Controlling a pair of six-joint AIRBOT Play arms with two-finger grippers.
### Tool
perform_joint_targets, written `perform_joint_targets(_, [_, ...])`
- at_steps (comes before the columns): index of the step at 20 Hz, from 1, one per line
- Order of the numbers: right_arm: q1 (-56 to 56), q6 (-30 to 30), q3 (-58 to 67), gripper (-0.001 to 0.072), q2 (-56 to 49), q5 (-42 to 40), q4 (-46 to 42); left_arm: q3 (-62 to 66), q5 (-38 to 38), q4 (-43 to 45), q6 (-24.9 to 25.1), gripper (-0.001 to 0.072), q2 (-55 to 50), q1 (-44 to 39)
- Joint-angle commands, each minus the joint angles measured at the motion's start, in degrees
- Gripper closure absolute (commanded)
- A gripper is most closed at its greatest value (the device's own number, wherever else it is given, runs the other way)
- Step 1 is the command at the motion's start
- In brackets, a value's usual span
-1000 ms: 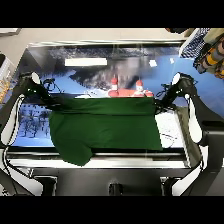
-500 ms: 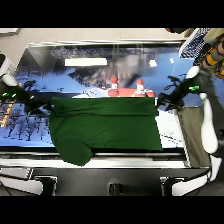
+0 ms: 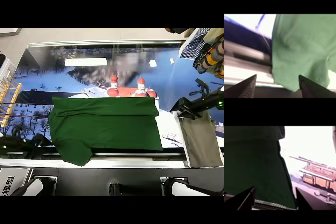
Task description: Fold the clothes and pants, and hang the long-sleeved shirts on hangers.
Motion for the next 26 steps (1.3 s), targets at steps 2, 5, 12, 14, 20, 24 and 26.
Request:
perform_joint_targets(2, [-0.6,-0.7,-2.8,0.0169,1.9,-1.6,3.7,-9.0,2.2,-4.2,-1.1,0.0103,5.9,0.7])
perform_joint_targets(5, [-0.5,-0.7,-2.8,0.0169,1.9,-2.0,6.1,-11.0,3.7,-6.1,-1.0,0.0102,5.7,-1.4])
perform_joint_targets(12, [-0.5,-0.7,-2.8,0.0170,1.9,-1.4,7.9,-11.3,11.7,-9.8,-3.7,0.0103,5.4,-10.5])
perform_joint_targets(14, [-0.5,-0.7,-2.8,0.0170,1.9,-1.1,8.0,-11.7,12.6,-9.8,-4.7,0.0103,4.1,-12.5])
perform_joint_targets(20, [-0.5,-0.7,-2.8,0.0170,1.9,0.2,7.9,-11.8,12.9,-10.0,-4.3,0.0103,1.9,-14.5])
perform_joint_targets(24, [-0.6,-0.9,-2.8,0.0169,1.9,0.6,7.9,-8.2,7.8,-8.4,-3.9,0.0103,5.8,-14.4])
perform_joint_targets(26, [-0.6,-0.9,-2.8,0.0169,1.9,0.5,7.9,-7.4,4.9,-4.1,-7.6,0.0103,9.1,-14.4])
